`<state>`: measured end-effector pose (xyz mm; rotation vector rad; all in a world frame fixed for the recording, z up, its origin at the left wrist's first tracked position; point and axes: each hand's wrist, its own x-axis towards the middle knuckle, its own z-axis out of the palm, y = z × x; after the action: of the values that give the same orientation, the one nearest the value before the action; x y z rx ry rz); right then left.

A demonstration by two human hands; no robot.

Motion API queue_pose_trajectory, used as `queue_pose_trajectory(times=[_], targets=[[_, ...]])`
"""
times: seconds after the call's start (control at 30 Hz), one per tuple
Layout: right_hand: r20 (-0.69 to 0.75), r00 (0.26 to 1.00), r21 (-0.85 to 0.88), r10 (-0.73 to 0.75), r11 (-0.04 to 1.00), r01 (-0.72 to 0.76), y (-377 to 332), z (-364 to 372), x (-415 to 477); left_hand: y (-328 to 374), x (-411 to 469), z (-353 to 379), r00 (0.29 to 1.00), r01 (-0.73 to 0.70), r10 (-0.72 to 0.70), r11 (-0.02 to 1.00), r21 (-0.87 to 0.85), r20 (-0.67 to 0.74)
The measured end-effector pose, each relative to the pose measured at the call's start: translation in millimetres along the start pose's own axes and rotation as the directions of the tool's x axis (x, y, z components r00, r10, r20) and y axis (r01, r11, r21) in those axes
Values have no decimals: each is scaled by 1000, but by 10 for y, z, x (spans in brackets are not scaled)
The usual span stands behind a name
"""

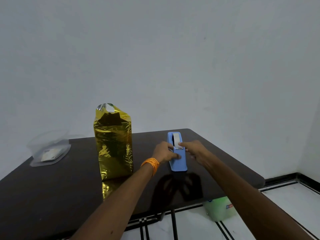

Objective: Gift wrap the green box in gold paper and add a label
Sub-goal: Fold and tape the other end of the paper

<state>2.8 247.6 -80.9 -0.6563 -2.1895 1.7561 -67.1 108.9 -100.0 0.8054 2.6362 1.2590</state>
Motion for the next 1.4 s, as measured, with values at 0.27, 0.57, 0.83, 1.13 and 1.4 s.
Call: queue_pose_trajectory(times=[0.27, 0.57, 0.83, 1.13, 1.4], targets=[[-67, 998, -10, 14, 1000, -15, -69, 90, 140, -85, 26, 32, 998, -39, 39, 999, -11, -45], [-173, 970, -179, -169, 974, 138, -216, 111, 23, -40, -55, 45, 994, -83, 83, 996, 14, -68], [-192, 976, -37, -106, 994, 101, -64, 122, -209, -53, -102, 70, 989, -99, 101, 995, 24, -108], [-187, 975, -63, -117, 992, 107, 175, 131, -325, -19, -118, 53, 986, -108, 117, 991, 74, -119], [-107, 971, -561, -214, 819, 119, 169, -28, -402, 50, -161, 0, 992, -98, 109, 981, 166, -56]])
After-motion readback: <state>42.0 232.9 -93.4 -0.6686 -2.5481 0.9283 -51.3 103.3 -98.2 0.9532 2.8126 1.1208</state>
